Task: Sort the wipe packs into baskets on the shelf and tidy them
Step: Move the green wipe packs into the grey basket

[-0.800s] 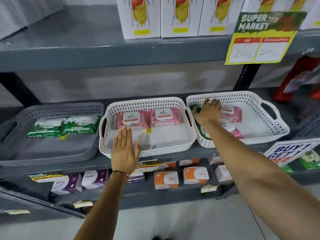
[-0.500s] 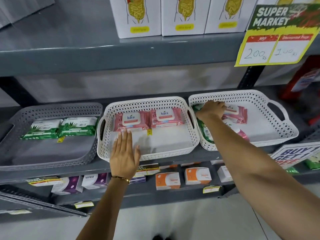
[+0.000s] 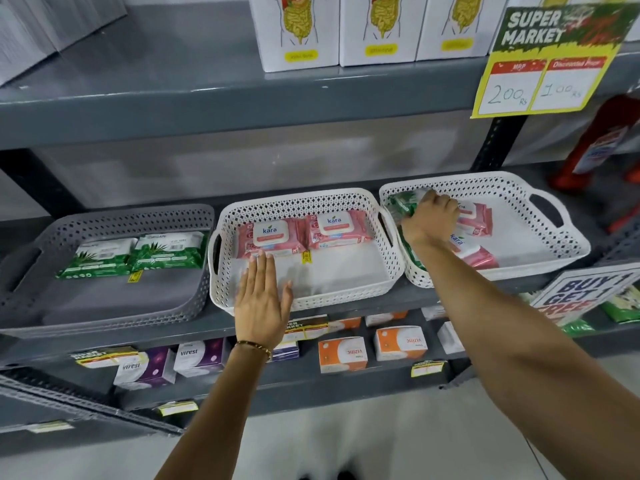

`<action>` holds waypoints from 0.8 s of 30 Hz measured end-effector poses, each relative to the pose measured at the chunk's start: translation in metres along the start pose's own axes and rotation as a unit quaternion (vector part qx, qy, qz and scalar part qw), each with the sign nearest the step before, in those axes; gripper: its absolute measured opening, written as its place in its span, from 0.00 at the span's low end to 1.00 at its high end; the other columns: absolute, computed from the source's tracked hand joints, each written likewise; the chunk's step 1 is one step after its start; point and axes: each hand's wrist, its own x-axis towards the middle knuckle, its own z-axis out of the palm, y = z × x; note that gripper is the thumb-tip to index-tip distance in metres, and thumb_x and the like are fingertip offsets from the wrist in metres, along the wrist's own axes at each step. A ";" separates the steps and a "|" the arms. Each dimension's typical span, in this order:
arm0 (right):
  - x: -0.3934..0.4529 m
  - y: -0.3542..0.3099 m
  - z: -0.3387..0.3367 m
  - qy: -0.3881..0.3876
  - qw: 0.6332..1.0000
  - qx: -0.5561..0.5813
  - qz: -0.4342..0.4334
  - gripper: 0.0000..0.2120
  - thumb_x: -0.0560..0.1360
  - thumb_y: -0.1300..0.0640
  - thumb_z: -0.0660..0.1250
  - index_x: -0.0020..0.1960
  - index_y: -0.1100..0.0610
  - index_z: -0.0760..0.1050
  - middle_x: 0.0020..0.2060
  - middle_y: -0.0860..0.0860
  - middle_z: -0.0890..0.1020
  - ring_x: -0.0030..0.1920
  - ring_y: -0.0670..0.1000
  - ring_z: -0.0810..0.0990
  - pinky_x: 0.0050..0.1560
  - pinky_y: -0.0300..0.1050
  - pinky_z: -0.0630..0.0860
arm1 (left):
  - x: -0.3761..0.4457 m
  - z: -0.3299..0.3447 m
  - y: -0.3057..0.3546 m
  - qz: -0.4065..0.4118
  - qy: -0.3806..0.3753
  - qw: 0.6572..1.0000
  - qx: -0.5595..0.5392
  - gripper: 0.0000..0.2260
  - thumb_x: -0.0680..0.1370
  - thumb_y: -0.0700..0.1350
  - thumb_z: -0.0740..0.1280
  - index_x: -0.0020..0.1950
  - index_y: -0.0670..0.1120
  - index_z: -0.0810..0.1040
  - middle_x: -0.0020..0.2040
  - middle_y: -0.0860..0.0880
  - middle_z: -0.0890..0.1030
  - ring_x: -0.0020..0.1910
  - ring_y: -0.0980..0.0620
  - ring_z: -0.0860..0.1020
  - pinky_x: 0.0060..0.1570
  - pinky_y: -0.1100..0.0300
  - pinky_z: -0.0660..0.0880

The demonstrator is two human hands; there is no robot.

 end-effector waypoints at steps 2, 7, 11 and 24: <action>-0.007 -0.002 -0.007 0.029 1.000 0.012 0.003 0.33 0.73 0.46 0.66 0.67 0.68 0.62 0.61 0.67 0.73 0.61 0.64 0.70 0.63 0.57 0.67 | -0.002 -0.003 -0.005 0.004 0.002 1.000 -0.007 0.32 0.77 0.60 0.40 0.73 0.38 0.54 0.74 0.38 0.58 0.74 0.44 0.54 0.72 0.51 0.49; -0.037 -0.030 -0.025 0.116 0.990 0.085 -0.006 0.31 0.73 0.49 0.66 0.68 0.66 0.62 0.60 0.65 0.73 0.60 0.62 0.70 0.62 0.56 0.67 | -0.014 -0.022 -0.047 0.006 0.006 1.000 -0.008 0.33 0.78 0.59 0.38 0.72 0.37 0.55 0.73 0.37 0.58 0.73 0.42 0.51 0.72 0.48 0.48; -0.071 -0.086 -0.032 0.135 0.974 0.184 -0.001 0.32 0.72 0.49 0.67 0.69 0.65 0.63 0.62 0.65 0.73 0.62 0.62 0.69 0.64 0.55 0.65 | -0.029 -0.043 -0.097 -0.003 -0.004 1.000 -0.002 0.36 0.77 0.61 0.35 0.72 0.36 0.57 0.73 0.36 0.60 0.73 0.37 0.52 0.72 0.46 0.48; -0.203 -0.319 0.012 -0.214 0.865 0.358 -0.279 0.39 0.68 0.54 0.75 0.73 0.56 0.59 0.71 0.57 0.68 0.70 0.56 0.67 0.66 0.44 0.63 | -0.064 -0.099 -0.301 -0.069 0.016 0.997 0.016 0.37 0.76 0.63 0.35 0.72 0.36 0.56 0.73 0.36 0.59 0.74 0.39 0.53 0.73 0.47 0.48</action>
